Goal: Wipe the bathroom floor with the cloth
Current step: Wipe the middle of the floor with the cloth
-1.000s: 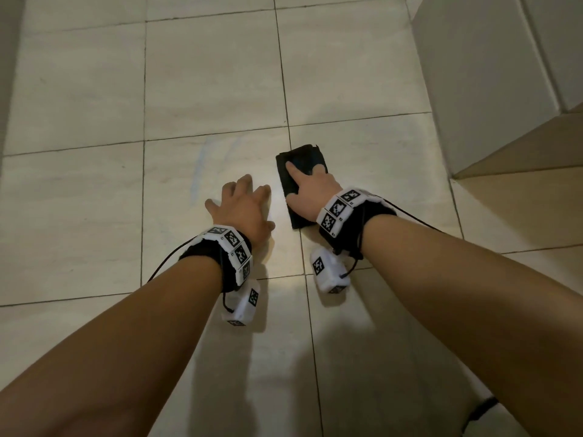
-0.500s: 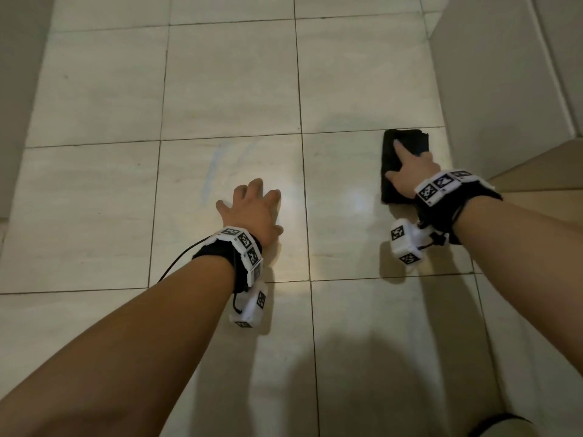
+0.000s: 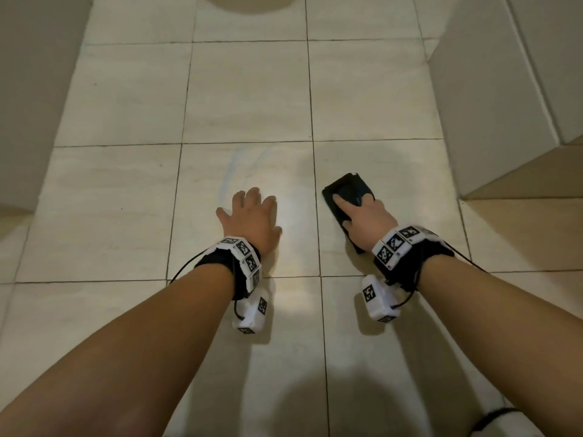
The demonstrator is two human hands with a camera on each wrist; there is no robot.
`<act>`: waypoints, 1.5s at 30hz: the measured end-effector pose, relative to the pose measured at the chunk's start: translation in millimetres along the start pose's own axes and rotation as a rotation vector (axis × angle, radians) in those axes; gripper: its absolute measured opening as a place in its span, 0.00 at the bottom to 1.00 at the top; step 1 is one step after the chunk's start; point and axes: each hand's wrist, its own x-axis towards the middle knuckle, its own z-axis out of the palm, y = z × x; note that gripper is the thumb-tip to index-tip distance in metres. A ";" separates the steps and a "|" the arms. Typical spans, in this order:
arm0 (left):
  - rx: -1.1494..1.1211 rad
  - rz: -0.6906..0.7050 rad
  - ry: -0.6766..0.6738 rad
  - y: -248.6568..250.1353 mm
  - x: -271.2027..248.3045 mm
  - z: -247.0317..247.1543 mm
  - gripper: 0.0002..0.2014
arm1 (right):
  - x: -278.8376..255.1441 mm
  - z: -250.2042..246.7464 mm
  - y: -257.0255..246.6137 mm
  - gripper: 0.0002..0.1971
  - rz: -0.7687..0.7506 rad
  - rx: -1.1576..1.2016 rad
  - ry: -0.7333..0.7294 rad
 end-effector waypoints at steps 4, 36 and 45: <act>-0.037 -0.101 0.021 -48.6 -5.1 -10.8 0.28 | 1.1 -3.2 -23.9 0.28 -0.128 -0.081 -0.004; -0.310 -0.448 -0.069 -178.0 -27.0 -0.3 0.27 | -8.2 40.0 -149.4 0.29 -0.381 -0.037 0.071; -0.280 -0.481 -0.038 -186.4 2.0 -4.8 0.30 | 17.8 32.6 -162.1 0.29 -0.362 0.034 0.072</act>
